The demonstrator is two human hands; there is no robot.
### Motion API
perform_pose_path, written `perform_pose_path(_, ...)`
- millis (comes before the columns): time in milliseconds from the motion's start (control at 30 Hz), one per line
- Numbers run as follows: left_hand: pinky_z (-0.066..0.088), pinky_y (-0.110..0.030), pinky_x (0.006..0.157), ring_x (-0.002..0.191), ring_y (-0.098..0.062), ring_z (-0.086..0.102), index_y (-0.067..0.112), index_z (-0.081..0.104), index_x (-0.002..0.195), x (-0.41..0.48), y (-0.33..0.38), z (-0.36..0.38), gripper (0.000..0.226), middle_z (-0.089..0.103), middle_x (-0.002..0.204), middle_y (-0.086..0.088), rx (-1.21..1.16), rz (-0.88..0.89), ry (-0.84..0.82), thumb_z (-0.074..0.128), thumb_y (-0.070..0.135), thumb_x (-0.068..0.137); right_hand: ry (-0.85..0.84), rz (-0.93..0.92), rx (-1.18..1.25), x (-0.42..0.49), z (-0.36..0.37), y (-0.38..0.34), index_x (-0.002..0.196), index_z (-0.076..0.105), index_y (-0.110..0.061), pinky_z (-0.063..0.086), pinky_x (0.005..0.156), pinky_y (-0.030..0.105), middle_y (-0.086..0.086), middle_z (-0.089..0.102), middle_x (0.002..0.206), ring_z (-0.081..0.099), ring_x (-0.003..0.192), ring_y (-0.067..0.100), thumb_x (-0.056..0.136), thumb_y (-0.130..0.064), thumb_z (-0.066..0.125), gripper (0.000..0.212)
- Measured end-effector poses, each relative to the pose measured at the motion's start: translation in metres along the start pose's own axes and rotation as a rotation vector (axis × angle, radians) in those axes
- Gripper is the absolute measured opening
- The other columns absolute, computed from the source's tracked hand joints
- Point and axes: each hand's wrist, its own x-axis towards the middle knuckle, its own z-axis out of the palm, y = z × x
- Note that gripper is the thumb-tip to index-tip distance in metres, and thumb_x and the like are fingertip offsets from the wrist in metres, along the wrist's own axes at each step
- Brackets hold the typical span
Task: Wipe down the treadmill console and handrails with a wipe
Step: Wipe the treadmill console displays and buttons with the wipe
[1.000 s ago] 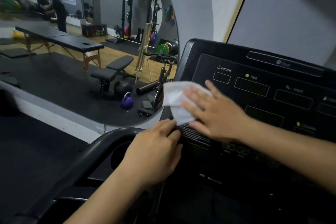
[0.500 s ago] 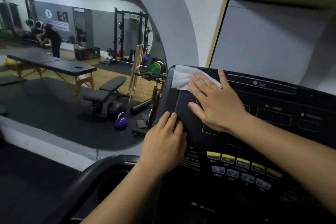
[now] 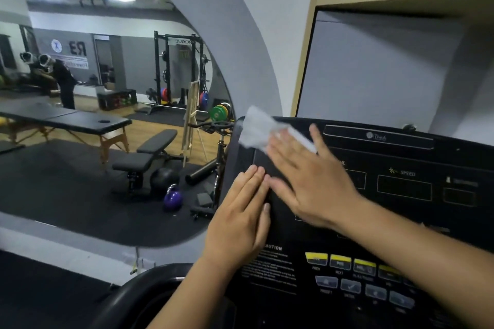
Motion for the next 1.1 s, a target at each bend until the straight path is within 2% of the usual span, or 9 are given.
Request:
perform_pose_path(67,0.036,-0.047,0.112,0.143,-0.025,0.032,-0.003,0.052,0.135,-0.001,0.0,0.001,0.045,0.046,0.146,-0.015,0.014,0.005,-0.002,0.042,0.018,0.097,-0.004,-0.035,-0.011,-0.006,0.006,-0.001,0.15,0.028,-0.016,0.003,0.116,0.06,0.001,0.025,0.158,0.016,0.147,0.016,0.098,-0.053,0.014,0.065)
perform_pose_path(200,0.033,-0.046,0.114,0.144,-0.025,0.031,-0.004,0.05,0.136,-0.001,0.0,0.001,0.045,0.045,0.147,-0.016,0.06,0.012,-0.009,0.04,0.019,0.098,0.04,0.163,0.002,0.016,-0.006,-0.001,0.152,0.016,-0.018,-0.005,0.115,0.059,0.0,0.014,0.161,0.005,0.148,0.013,0.098,-0.055,0.005,0.067)
perform_pose_path(467,0.03,-0.045,0.116,0.145,-0.025,0.029,-0.003,0.047,0.139,-0.001,-0.002,0.003,0.047,0.042,0.149,-0.015,0.082,0.032,-0.038,0.036,0.021,0.1,0.077,0.328,0.098,0.005,0.002,-0.019,0.153,0.015,-0.016,-0.007,0.115,0.061,0.001,0.009,0.161,0.0,0.148,0.014,0.097,-0.057,0.005,0.07)
perform_pose_path(633,0.03,-0.045,0.116,0.145,-0.025,0.029,-0.003,0.048,0.139,-0.003,-0.004,0.003,0.047,0.042,0.15,-0.015,0.069,0.029,-0.04,0.035,0.022,0.101,0.077,0.356,0.166,-0.034,0.018,-0.035,0.153,0.019,-0.016,0.002,0.115,0.063,0.0,0.011,0.161,0.001,0.148,0.014,0.098,-0.058,0.012,0.07)
perform_pose_path(767,0.026,-0.042,0.118,0.144,-0.026,0.03,-0.003,0.046,0.14,-0.003,-0.003,0.005,0.048,0.041,0.15,-0.016,0.103,0.045,-0.026,0.035,0.023,0.101,0.086,0.414,0.151,-0.01,0.006,-0.019,0.153,0.01,-0.018,-0.006,0.113,0.064,-0.002,0.003,0.162,-0.007,0.148,0.012,0.096,-0.058,0.006,0.07)
perform_pose_path(867,0.03,-0.045,0.116,0.14,-0.029,0.037,-0.004,0.052,0.135,0.001,0.002,-0.003,0.045,0.048,0.144,-0.018,0.116,0.03,-0.026,0.042,0.019,0.097,0.089,0.379,0.161,-0.022,0.01,-0.02,0.154,0.011,-0.018,-0.004,0.113,0.064,-0.002,0.003,0.162,-0.007,0.148,0.013,0.097,-0.057,0.01,0.069)
perform_pose_path(967,0.034,-0.048,0.113,0.129,-0.033,0.05,-0.004,0.061,0.125,0.02,0.018,-0.01,0.039,0.059,0.131,-0.019,0.162,0.195,-0.012,0.049,0.01,0.09,0.066,0.274,0.167,-0.038,0.014,-0.011,0.152,0.02,-0.019,-0.001,0.113,0.065,-0.002,0.014,0.161,0.004,0.148,0.012,0.097,-0.053,0.018,0.065)
perform_pose_path(1033,0.029,-0.047,0.115,0.134,-0.033,0.044,-0.005,0.055,0.131,0.052,0.028,-0.013,0.044,0.052,0.139,-0.021,0.164,0.289,-0.062,0.049,0.011,0.09,0.057,0.179,0.188,-0.034,0.005,0.007,0.151,0.024,-0.019,0.002,0.113,0.066,-0.001,0.022,0.159,0.011,0.147,0.012,0.095,-0.049,0.021,0.064)
perform_pose_path(1100,0.022,-0.044,0.119,0.143,-0.032,0.031,-0.003,0.044,0.141,0.078,0.028,-0.018,0.051,0.038,0.151,-0.022,0.255,0.21,-0.213,0.042,0.022,0.097,0.024,0.07,0.152,-0.036,-0.002,0.027,0.151,0.027,-0.02,0.003,0.114,0.065,-0.003,0.024,0.158,0.012,0.147,0.01,0.095,-0.047,0.023,0.062)
